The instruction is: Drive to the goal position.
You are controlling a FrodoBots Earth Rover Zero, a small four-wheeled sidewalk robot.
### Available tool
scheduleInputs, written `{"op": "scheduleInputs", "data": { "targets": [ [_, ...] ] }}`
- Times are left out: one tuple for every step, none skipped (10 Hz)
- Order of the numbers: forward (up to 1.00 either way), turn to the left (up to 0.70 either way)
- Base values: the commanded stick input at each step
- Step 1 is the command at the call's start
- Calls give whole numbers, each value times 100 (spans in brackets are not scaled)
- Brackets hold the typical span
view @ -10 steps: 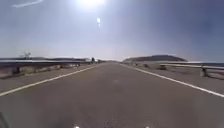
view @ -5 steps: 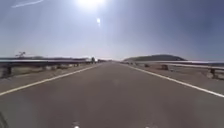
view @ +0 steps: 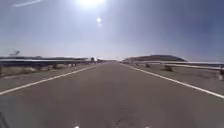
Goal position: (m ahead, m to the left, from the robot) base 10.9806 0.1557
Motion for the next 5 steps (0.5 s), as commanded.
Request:
{"op": "scheduleInputs", "data": {
  "targets": [
    [100, 0],
    [100, 0],
    [100, 0],
    [100, 0],
    [100, 0]
  ]
}}
